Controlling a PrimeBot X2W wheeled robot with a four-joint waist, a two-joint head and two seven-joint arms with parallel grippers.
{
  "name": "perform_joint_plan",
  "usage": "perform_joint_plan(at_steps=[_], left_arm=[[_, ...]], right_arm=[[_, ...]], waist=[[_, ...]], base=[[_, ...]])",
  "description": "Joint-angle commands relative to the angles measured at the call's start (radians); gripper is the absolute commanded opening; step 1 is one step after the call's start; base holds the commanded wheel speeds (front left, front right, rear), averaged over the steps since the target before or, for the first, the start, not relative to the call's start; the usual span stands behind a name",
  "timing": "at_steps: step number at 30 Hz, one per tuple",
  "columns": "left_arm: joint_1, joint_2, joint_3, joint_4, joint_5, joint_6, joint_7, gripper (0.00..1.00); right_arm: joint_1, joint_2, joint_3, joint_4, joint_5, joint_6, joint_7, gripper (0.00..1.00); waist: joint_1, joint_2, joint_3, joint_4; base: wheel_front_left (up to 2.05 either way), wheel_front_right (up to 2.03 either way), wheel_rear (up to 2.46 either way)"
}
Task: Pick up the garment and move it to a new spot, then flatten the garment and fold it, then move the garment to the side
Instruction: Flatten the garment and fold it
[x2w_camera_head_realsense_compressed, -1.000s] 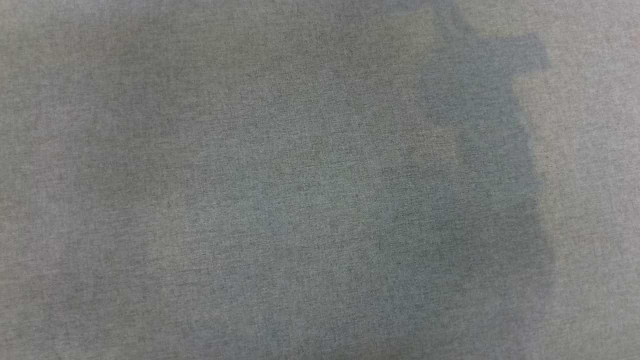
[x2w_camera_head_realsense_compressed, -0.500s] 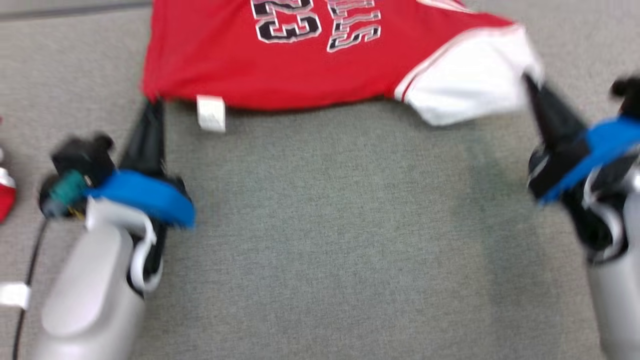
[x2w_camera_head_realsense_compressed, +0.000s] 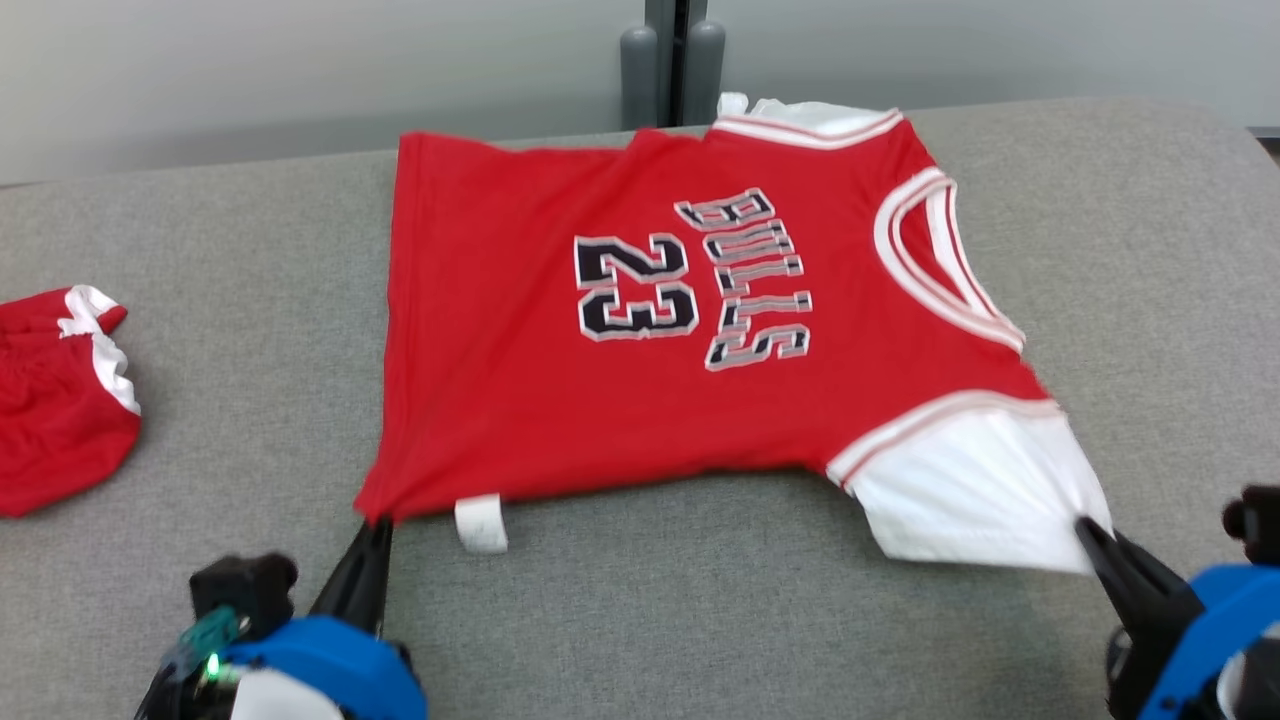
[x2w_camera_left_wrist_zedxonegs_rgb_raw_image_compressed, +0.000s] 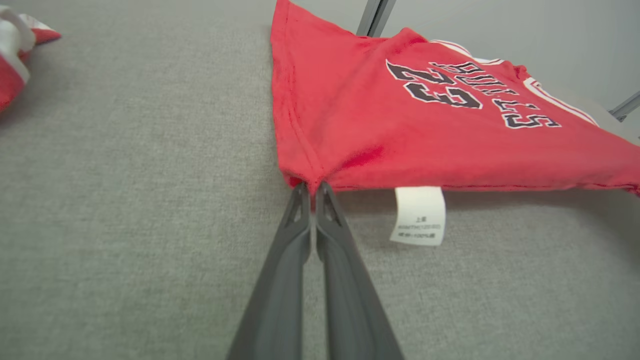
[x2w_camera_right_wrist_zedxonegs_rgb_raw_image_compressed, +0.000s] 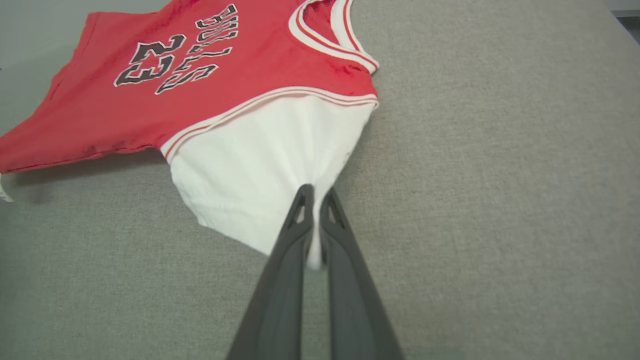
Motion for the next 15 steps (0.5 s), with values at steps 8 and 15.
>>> perform_joint_plan(at_steps=[8, 15], left_arm=[[0.257, 0.082, 0.030, -0.274, -0.106, 0.094, 0.199, 0.00], [0.221, 0.037, 0.032, -0.339, -0.153, 0.079, 0.192, 0.00]], right_arm=[[0.122, 0.006, -0.104, -0.043, 0.022, 0.001, 0.062, 0.00], [0.062, 0.006, -0.085, -0.043, -0.003, 0.001, 0.044, 0.00]], waist=[[0.0003, -0.0001, -0.009, -0.003], [0.0003, -0.0001, 0.010, 0.009]], base=[[0.00, 0.00, 0.00], [0.00, 0.00, 0.00]])
